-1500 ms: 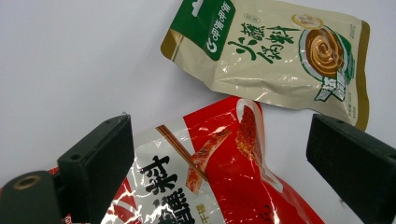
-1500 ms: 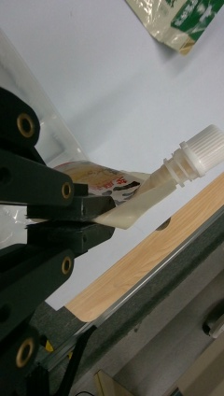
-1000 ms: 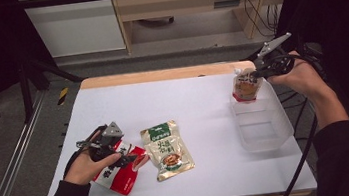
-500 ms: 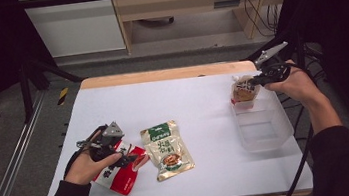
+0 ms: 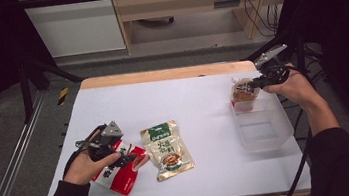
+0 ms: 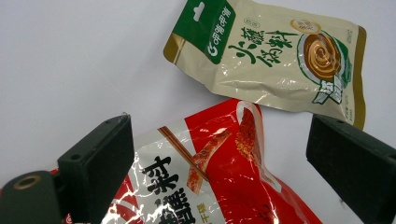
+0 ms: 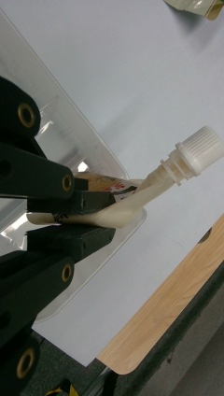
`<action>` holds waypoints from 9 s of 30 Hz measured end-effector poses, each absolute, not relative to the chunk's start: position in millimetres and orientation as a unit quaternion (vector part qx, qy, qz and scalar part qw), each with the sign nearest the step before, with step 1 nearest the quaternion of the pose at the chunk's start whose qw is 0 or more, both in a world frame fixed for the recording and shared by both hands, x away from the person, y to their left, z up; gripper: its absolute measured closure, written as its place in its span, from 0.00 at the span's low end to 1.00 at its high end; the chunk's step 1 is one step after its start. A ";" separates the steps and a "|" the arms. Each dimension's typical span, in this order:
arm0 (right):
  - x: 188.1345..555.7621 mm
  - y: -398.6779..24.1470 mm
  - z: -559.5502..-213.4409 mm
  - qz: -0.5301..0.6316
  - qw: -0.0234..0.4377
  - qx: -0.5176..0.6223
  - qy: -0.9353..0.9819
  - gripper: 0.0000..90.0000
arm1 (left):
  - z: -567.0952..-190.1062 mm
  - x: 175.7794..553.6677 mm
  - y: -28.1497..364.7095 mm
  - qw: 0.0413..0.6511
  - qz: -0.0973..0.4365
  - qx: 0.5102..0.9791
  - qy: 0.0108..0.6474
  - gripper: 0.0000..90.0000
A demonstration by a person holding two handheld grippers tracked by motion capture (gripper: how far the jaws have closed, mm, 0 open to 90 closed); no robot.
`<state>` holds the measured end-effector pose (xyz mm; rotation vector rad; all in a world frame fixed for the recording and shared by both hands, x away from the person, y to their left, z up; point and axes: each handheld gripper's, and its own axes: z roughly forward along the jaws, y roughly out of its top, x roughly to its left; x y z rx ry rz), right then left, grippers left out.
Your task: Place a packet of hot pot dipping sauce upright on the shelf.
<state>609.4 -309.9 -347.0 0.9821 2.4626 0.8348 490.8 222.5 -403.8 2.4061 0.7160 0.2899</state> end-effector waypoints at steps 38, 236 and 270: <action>553.9 -270.5 -295.5 0.343 0.276 0.337 0.832 0.25 | -400.7 488.5 222.3 0.304 0.114 0.906 0.270 0.09; 519.8 -62.9 -373.8 0.307 0.141 0.166 0.926 1.00 | -375.2 513.9 182.9 0.325 0.098 0.913 0.228 0.25; 486.1 -89.5 -344.7 0.334 0.136 0.170 0.917 1.00 | -396.5 502.1 206.4 0.312 0.104 0.912 0.246 0.13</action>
